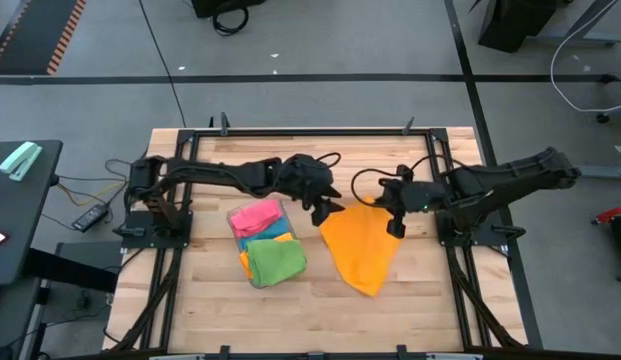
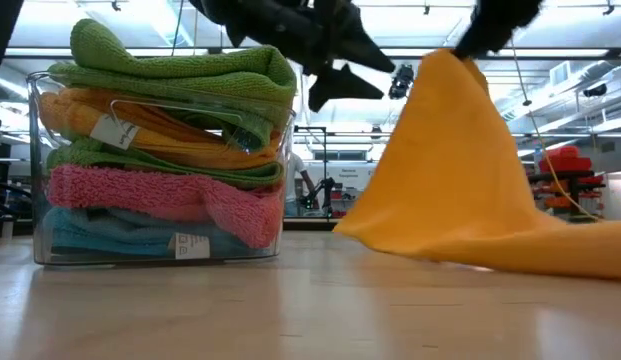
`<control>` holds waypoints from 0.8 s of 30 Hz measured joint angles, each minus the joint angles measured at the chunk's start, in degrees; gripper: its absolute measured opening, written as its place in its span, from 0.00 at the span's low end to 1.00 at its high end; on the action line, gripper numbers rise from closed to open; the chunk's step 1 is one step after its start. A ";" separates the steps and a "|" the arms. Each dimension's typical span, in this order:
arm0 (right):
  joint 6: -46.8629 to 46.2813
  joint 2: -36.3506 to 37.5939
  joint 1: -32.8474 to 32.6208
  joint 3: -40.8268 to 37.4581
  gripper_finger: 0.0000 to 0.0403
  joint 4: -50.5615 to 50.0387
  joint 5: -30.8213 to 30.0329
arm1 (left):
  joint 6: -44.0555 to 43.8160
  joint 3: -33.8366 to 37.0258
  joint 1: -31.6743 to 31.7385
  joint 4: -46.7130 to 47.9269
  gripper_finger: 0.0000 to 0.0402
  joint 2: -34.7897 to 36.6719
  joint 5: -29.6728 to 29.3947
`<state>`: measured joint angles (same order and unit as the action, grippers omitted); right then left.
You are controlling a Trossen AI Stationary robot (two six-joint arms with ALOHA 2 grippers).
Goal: Fold microfiber towels
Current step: Fold the yellow towel
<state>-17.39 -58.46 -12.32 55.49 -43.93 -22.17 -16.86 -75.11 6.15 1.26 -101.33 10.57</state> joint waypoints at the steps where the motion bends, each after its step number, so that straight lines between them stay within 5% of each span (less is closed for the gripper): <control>1: 1.29 -0.12 0.20 1.13 0.02 -0.09 -0.02 | 0.96 0.00 0.00 -1.16 0.57 -0.17 0.00; 17: 10.33 -0.34 1.44 14.04 0.02 -2.29 1.80 | 12.02 -0.08 0.51 -4.50 0.58 -1.02 -8.61; 24: 10.35 -0.63 1.42 20.08 0.02 -7.54 4.55 | 14.29 -5.53 1.97 -2.40 0.59 -0.98 -9.50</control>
<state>-7.04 -59.09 -10.90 75.57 -51.47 -17.62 -2.56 -80.64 8.13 -1.14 -102.30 1.07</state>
